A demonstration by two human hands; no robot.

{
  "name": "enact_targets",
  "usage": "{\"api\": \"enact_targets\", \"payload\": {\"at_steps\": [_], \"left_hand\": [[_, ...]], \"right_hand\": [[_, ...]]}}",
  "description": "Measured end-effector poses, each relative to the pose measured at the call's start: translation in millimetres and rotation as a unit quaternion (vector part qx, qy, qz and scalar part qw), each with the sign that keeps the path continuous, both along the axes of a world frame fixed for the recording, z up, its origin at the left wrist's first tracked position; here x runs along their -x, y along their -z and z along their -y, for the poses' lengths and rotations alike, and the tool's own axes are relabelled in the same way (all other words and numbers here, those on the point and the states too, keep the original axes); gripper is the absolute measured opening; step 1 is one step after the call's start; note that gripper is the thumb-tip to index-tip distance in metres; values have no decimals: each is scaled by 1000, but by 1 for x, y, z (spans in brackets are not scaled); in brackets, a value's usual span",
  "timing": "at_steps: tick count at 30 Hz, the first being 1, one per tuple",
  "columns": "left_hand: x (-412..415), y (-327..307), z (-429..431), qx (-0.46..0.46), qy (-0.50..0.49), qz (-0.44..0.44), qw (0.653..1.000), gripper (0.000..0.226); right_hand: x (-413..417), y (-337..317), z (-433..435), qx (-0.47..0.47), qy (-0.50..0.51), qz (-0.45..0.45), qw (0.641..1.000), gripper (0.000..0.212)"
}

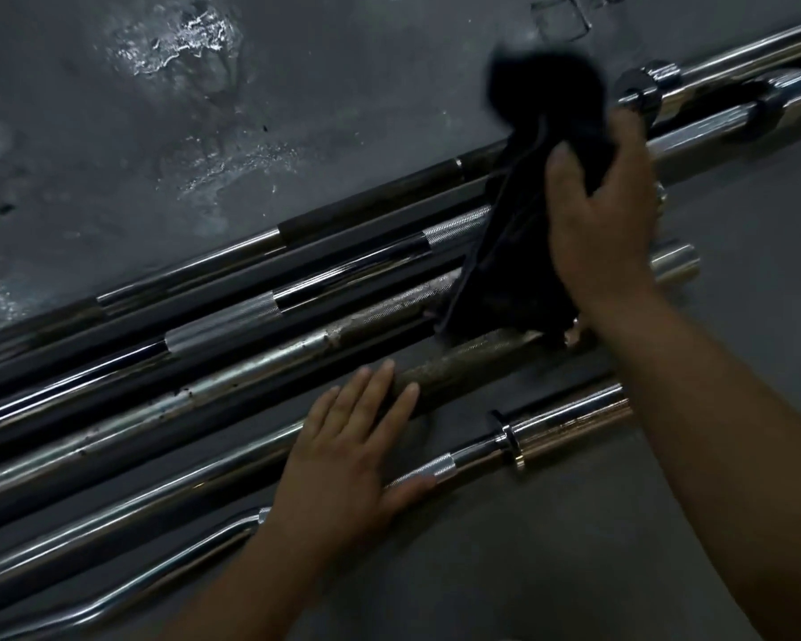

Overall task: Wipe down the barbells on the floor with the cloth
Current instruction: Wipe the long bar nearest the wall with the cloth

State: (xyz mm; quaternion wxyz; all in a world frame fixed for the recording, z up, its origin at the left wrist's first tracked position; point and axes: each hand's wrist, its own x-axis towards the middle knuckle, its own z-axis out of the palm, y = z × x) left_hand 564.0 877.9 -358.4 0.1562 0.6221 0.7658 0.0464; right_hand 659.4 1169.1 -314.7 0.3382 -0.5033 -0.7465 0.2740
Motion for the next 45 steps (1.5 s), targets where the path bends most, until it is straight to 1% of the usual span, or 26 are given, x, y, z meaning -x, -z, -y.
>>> {"api": "enact_targets", "payload": {"at_steps": [1,3,5,7,9,12,14,15,16,17,18,19,20,21,22,23,25,27,28,31,33,35,38,41,43,45], "left_hand": [[6,-2,-6,-10,-11,-4,1000,82],[22,-12,-25,-18,-60,-17,998,81],[40,-19,-49,6,-116,-22,993,82],[54,-23,-68,62,-138,-19,988,82],[59,-26,-80,98,-128,-29,986,82],[65,-37,-99,23,-138,38,989,75],[70,-43,-111,-40,-192,160,967,67],[71,-53,-117,-62,-243,249,936,65],[70,-65,-124,-72,-315,373,870,65],[68,-77,-129,-51,-390,519,759,64],[65,-85,-133,-15,-439,647,622,63],[63,-91,-133,4,-458,713,530,63],[62,-92,-132,5,-453,742,494,61],[62,-92,-131,-8,-461,731,502,57],[66,-90,-132,-34,-478,686,547,49],[73,-83,-134,-74,-488,623,607,42],[89,-69,-134,-113,-424,453,776,40],[96,-51,-124,-39,-252,265,930,47],[95,-45,-116,10,-172,185,967,48],[96,-30,-90,95,-99,42,990,57],[93,-32,-83,96,-90,-6,991,61],[90,-38,-79,100,-109,-35,988,69],[86,-38,-70,58,-159,-21,985,76],[86,-32,-61,21,-167,-16,986,84],[85,-29,-54,33,-161,-13,986,92],[86,-28,-49,49,-140,-31,988,95]], "right_hand": [[-3,1,-1,-2,-5,79,997,56],[-17,15,20,-17,-86,286,954,65],[-32,18,36,-3,-150,357,922,65],[-41,8,33,9,-164,328,930,61],[-40,-15,29,53,-123,227,965,50],[-17,-62,46,126,-117,6,985,38],[0,-81,57,127,-133,-119,976,28],[9,-83,59,148,-131,-187,962,24],[19,-78,60,155,-123,-230,953,21],[27,-69,61,155,-110,-236,953,21],[34,-61,61,137,-89,-189,968,24],[37,-52,62,100,-86,-93,987,37],[36,-41,63,76,-107,18,991,57],[34,-28,64,52,-118,116,985,77],[31,-19,67,50,-117,169,977,88],[29,-14,71,62,-119,173,976,90],[32,-5,80,76,-132,134,979,80],[36,10,90,51,-185,203,960,79],[38,18,91,37,-213,251,943,82],[44,26,88,24,-255,287,923,74],[46,17,81,8,-244,227,943,56],[45,-5,79,53,-234,140,961,43],[42,-16,76,94,-232,46,967,58],[47,5,64,11,-153,194,969,78],[47,21,78,10,-193,281,940,81],[43,29,105,-15,-269,310,912,78]]}}
